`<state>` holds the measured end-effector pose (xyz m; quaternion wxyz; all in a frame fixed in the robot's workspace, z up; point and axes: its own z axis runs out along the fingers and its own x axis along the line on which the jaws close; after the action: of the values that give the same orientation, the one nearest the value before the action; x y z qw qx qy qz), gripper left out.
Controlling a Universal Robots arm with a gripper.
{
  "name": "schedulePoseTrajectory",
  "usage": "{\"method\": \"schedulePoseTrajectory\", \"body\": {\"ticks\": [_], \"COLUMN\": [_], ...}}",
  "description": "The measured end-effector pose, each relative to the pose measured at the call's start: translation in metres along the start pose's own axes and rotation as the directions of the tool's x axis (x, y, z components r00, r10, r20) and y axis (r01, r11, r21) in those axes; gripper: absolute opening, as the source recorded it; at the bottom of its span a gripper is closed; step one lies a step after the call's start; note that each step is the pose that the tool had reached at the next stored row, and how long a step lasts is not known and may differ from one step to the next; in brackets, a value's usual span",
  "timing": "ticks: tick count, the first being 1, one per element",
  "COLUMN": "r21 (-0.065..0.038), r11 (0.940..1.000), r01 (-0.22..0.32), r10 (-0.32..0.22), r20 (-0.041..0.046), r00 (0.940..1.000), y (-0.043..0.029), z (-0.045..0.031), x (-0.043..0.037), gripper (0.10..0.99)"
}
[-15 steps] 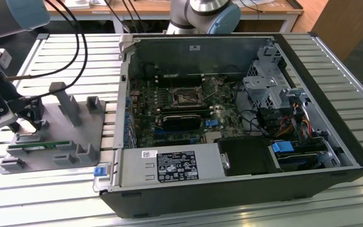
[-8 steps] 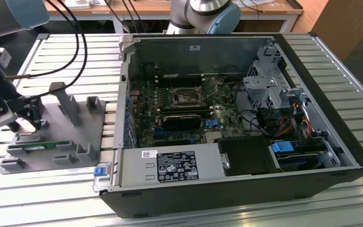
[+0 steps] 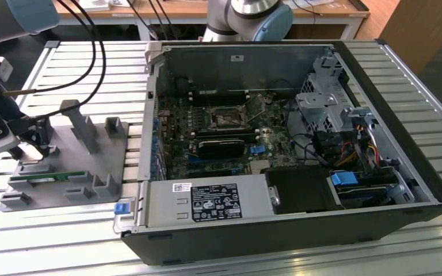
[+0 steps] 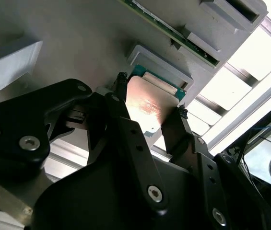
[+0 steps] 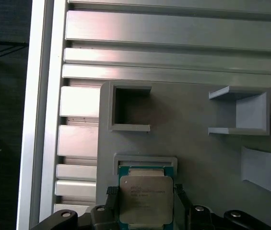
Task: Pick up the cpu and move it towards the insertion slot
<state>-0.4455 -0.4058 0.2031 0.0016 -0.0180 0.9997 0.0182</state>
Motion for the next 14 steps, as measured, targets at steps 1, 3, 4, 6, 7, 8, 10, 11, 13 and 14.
{"method": "schedulePoseTrajectory", "body": {"ticks": [1, 3, 4, 6, 7, 8, 10, 11, 13, 14], "r21": [0.000, 0.000, 0.000, 0.000, 0.000, 0.000, 0.000, 0.000, 0.000, 0.000], "r11": [1.0000, 1.0000, 1.0000, 1.0000, 1.0000, 1.0000, 1.0000, 1.0000, 1.0000, 1.0000], "r01": [0.000, 0.000, 0.000, 0.000, 0.000, 0.000, 0.000, 0.000, 0.000, 0.000], "r10": [0.000, 0.000, 0.000, 0.000, 0.000, 0.000, 0.000, 0.000, 0.000, 0.000], "r20": [0.0000, 0.0000, -0.0003, 0.0000, -0.0001, 0.0001, -0.0001, 0.0000, 0.0000, 0.0000], "r00": [1.0000, 1.0000, 1.0000, 1.0000, 1.0000, 1.0000, 1.0000, 1.0000, 1.0000, 1.0000], "y": [0.0000, 0.0001, 0.0001, 0.0001, 0.0001, 0.0002, 0.0002, 0.0003, 0.0003, 0.0003], "z": [-0.0001, -0.0005, -0.0010, -0.0016, -0.0020, -0.0022, -0.0030, -0.0033, -0.0038, -0.0041], "x": [0.0000, 0.0000, 0.0000, 0.0000, 0.0000, 0.0000, 0.0000, 0.0000, 0.0000, 0.0000], "gripper": [0.537, 0.537, 0.537, 0.537, 0.537, 0.537, 0.537, 0.537, 0.537, 0.537]}}
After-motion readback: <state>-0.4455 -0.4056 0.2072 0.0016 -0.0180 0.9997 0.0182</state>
